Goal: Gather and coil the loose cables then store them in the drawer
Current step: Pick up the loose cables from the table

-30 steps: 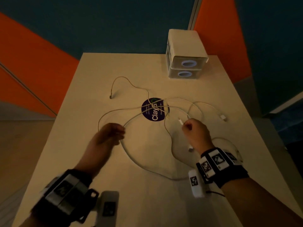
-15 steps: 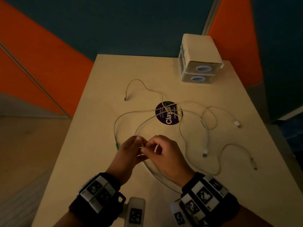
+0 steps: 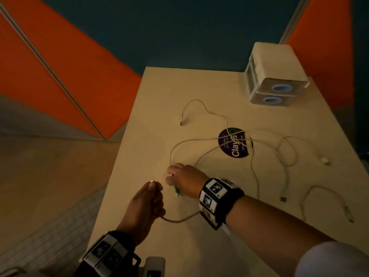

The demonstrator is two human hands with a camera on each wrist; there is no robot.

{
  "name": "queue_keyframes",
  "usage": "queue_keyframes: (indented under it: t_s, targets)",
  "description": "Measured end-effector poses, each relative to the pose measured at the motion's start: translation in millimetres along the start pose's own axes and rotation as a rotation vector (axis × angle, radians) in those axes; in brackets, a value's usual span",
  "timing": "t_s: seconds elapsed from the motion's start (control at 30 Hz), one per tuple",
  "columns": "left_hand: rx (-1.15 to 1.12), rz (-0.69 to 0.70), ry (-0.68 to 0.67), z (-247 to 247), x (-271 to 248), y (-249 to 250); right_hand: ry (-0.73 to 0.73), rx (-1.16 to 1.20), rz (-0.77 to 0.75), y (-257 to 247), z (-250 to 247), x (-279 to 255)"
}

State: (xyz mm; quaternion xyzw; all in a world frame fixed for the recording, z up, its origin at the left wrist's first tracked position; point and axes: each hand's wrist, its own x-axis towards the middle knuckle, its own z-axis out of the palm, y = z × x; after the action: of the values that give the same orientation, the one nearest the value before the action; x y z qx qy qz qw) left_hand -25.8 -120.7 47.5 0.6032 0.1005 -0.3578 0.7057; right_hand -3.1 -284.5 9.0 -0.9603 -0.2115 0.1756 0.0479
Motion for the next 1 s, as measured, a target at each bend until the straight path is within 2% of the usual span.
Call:
queue_keyframes:
  t_s: [0.13, 0.2, 0.33, 0.43, 0.5, 0.63, 0.73, 0.83, 1.0]
  targets:
    - [-0.014, 0.050, -0.006, -4.6, 9.2, 8.0, 0.207, -0.070, 0.003, 4.0, 3.9, -8.8]
    - [-0.001, 0.083, -0.015, -6.1, 13.8, 13.0, 0.344, 0.112, 0.113, 8.3, -4.5, -13.4]
    - [0.062, 0.187, -0.027, -5.8, 23.8, 28.4, 0.641, 0.609, 0.376, 19.0, -51.5, -37.4]
    - [0.080, 0.285, -0.034, 2.3, 29.4, 45.3, 0.767, 0.852, 0.505, 22.0, -81.0, -62.9]
    - [0.102, 0.347, -0.061, 13.1, 30.6, 58.2, 0.768, 0.944, 0.508, 17.7, -89.1, -76.4]
    - [0.192, 0.438, -0.206, 40.0, 26.9, 72.4, 0.670, 1.061, 0.457, -4.0, -89.0, -91.4]
    - [0.181, 0.409, -0.315, 55.6, 23.4, 66.2, 0.647, 1.045, 0.469, -17.9, -80.4, -90.0]
    - [0.135, 0.362, -0.358, 62.1, 21.1, 53.8, 0.721, 1.088, 0.518, -24.3, -68.6, -87.9]
    - [0.254, 0.317, -0.483, 63.2, 19.4, 42.9, 0.755, 1.018, 0.566, -33.0, -59.3, -97.7]
